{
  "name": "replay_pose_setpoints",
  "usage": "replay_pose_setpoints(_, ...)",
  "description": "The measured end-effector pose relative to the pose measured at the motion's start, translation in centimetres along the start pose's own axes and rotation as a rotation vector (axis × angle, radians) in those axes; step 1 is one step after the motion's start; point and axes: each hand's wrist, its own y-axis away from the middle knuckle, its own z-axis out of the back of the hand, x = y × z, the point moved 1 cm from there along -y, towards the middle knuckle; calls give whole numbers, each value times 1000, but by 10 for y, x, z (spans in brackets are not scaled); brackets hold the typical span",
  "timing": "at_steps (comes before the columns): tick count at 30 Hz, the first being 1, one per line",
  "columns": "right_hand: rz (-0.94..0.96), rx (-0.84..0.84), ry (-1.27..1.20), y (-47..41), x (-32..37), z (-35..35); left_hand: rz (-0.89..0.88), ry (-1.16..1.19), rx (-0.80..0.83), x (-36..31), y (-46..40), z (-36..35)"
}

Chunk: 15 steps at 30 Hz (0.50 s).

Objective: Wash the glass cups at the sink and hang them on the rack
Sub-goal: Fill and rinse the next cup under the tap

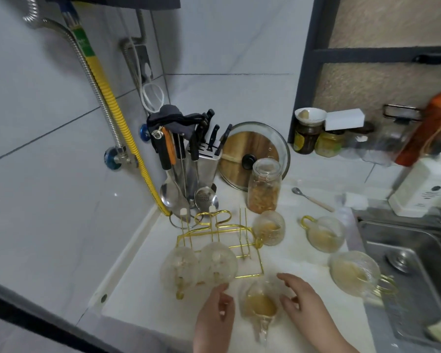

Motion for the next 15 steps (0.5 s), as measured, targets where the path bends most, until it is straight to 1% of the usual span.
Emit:
replay_pose_setpoints(3, -122, 60, -64, 9, -19, -5, -15, -54, 191, 3, 0, -16)
replay_pose_setpoints(5, -163, 127, -118, 10, -27, -11, 4, -116, 336, 6, -3, -22)
replay_pose_setpoints(7, -175, 180, -186, 11, -28, -15, -3, -147, 438, 11, -9, -26)
replay_pose_setpoints(10, -177, 198, -336, 11, -29, -20, -33, -81, 482, 12, -15, -28)
replay_pose_setpoints(12, -198, 186, -449, 12, -34, -26, -16, -8, 484, 13, -17, -29)
replay_pose_setpoints(15, -219, 166, -535, 14, -36, -30, 26, 97, 502, 11, -18, -29)
